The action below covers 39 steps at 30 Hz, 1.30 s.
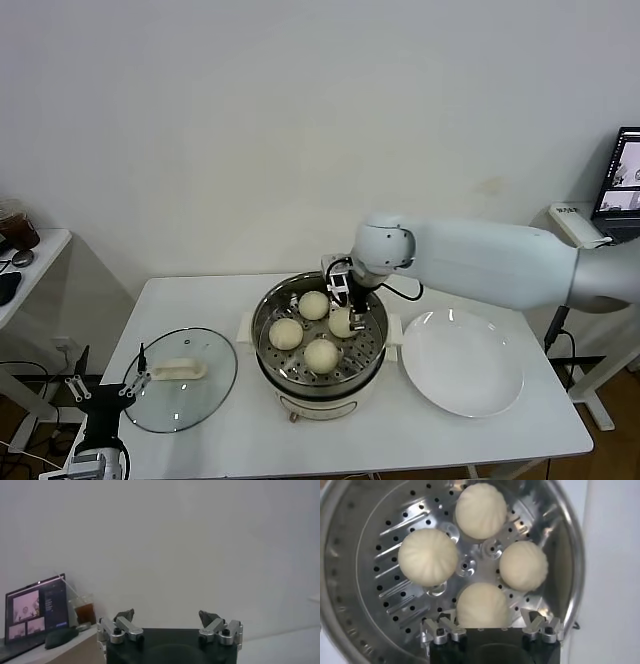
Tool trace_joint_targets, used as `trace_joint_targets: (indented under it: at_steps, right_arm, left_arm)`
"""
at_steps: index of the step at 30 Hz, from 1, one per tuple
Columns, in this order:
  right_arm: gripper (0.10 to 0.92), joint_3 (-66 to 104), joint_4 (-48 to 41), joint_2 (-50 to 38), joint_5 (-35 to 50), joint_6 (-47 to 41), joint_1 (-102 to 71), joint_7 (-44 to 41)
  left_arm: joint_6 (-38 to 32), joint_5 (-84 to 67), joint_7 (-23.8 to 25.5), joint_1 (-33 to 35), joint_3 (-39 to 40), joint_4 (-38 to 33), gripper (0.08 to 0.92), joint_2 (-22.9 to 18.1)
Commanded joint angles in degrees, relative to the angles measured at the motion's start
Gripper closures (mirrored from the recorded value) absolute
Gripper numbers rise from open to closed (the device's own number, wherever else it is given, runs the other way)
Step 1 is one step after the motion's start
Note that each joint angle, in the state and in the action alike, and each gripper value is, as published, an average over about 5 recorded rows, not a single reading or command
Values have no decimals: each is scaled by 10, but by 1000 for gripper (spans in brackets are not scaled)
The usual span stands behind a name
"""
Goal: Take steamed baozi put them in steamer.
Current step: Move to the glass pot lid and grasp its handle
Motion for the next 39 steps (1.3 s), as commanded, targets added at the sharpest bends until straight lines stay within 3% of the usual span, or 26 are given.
trace_joint_targets:
  at_steps: [1, 7, 12, 17, 24, 28, 32, 39]
  right_arm:
    - [203, 127, 105, -129, 18, 6, -63, 102]
    - [203, 367, 187, -259, 90, 120, -344, 330]
    - [203, 647, 208, -276, -9, 263, -685, 397]
    - [203, 891, 198, -174, -134, 412, -938, 401]
    - [203, 1077, 191, 27, -221, 580, -1090, 378]
    - [203, 1169, 195, 148, -248, 614, -1131, 352]
    - [203, 1220, 208, 230, -231, 619, -1164, 333]
    - [203, 1266, 218, 264, -188, 589, -1222, 346]
  left_arm:
    - [-3, -2, 1, 0, 1, -2, 177, 1]
    - [-8, -2, 3, 0, 3, -2, 177, 0]
    - [-13, 6, 3, 1, 4, -1, 177, -4]
    - [-14, 20, 4, 6, 5, -3, 177, -8]
    - [-12, 50, -4, 15, 13, -9, 177, -12]
    - [6, 103, -26, 17, 21, -14, 177, -10]
    - [39, 231, -83, 15, 26, -8, 177, -3]
    - [3, 577, -125, -4, -17, 75, 177, 18]
